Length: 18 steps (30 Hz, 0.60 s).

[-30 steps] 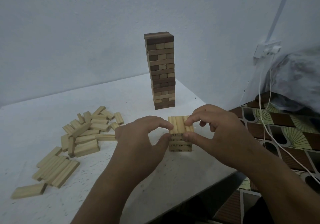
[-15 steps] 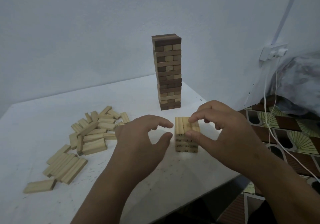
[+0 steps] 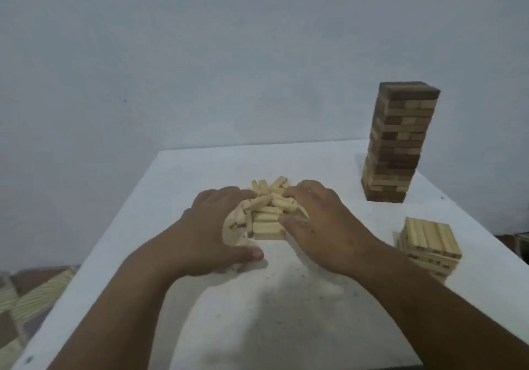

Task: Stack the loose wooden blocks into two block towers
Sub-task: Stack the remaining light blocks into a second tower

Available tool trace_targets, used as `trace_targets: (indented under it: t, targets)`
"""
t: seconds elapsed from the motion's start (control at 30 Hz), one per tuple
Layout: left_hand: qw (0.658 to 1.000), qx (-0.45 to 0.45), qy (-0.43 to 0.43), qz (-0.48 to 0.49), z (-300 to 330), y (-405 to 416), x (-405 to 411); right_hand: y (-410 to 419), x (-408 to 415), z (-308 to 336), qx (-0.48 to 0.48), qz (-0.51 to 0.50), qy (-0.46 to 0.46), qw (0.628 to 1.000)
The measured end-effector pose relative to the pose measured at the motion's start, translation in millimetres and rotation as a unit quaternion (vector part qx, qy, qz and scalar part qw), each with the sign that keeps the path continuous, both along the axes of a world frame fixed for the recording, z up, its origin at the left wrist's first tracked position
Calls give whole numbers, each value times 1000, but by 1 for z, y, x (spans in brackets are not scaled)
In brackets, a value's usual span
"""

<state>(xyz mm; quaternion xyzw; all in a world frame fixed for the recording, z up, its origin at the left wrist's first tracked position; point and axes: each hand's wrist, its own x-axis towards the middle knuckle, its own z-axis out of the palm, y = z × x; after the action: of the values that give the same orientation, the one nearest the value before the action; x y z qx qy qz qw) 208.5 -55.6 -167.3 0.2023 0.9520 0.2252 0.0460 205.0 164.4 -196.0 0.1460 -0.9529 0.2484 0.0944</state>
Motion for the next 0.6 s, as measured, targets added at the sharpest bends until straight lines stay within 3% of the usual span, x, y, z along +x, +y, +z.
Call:
trace_targets:
  t: [0.3,0.4,0.6]
  targets:
    - [992,-107,18,-71,-45,-39,6,-40,-101,-15,138,0,-128,982]
    - [987,-126,31,-91,-55,-40,1,-37,-106,-21,107,26,-152,982]
    - [988,-132,42,-62,-66,-33,-13,-32,-70,-30,58,11,-91,994]
